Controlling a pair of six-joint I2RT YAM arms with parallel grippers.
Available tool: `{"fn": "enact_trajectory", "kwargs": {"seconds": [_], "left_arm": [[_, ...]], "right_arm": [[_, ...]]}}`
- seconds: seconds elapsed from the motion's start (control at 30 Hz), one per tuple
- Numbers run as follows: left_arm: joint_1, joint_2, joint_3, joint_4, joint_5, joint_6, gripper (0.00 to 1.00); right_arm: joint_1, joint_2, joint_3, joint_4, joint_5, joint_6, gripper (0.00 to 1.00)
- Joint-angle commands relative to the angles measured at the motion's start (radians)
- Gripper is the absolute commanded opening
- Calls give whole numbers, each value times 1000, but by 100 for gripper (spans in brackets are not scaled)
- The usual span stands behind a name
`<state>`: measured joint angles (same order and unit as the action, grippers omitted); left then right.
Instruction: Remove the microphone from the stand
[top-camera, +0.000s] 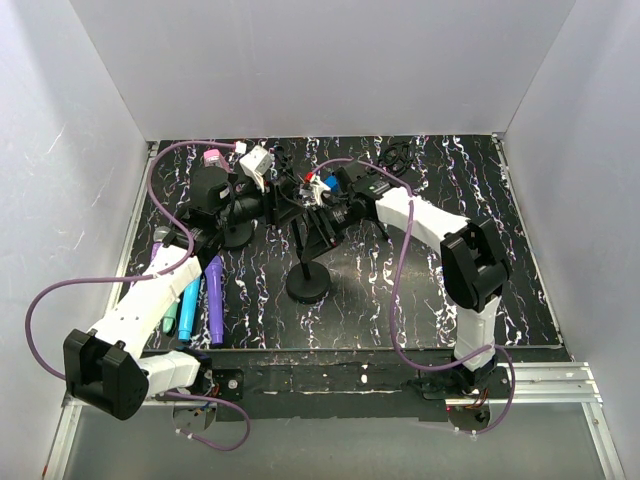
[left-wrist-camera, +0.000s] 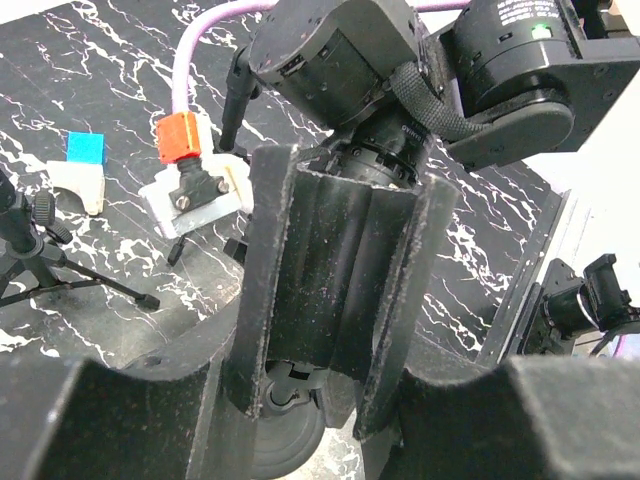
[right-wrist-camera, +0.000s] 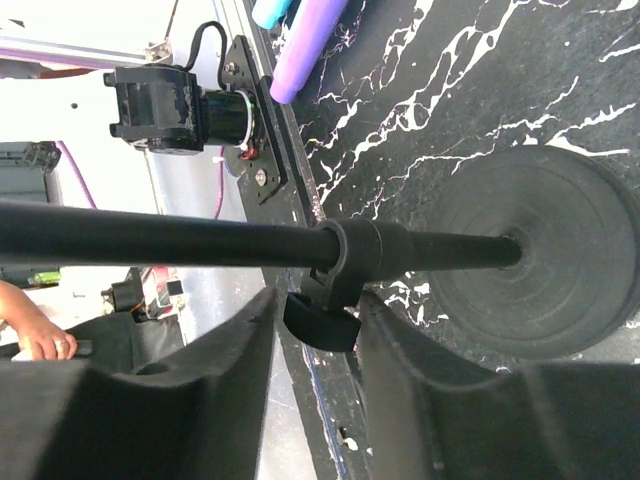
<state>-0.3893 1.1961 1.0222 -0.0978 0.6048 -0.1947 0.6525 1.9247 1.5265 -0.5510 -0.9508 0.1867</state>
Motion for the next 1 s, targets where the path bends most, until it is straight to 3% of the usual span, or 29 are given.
{"fn": "enact_trajectory", "kwargs": {"seconds": [0.0,0.03,0.1,0.37,0.53,0.6,0.7,0.8,0.97], "left_arm": [[-3,-40,32,1,-26,-9,0],[-3,-41,35,-2,-33,-9,0],[-3,-38,39,0,-43,-11,0],[10,-6,81,26,-134,-127,0],[20,48,127,-57,-313,-311,0],[21,57,125,-68,-309,-341,0],[21,68,121,-66,-289,-362,0],[21,76,118,-63,-289,-374,0],[20,91,105,-43,-300,-382,0]], "right_arm": [[13,4,60,-3,-20,-6,37],[13,-1,57,-4,-10,-9,29],[15,-24,41,-3,59,-13,2],[42,-211,-66,109,515,-266,1],[82,-318,-219,429,740,-427,1],[108,-340,-267,541,809,-525,1],[163,-362,-365,754,849,-779,1],[188,-374,-449,887,781,-1089,1],[188,-383,-543,1075,704,-1387,1]]}}
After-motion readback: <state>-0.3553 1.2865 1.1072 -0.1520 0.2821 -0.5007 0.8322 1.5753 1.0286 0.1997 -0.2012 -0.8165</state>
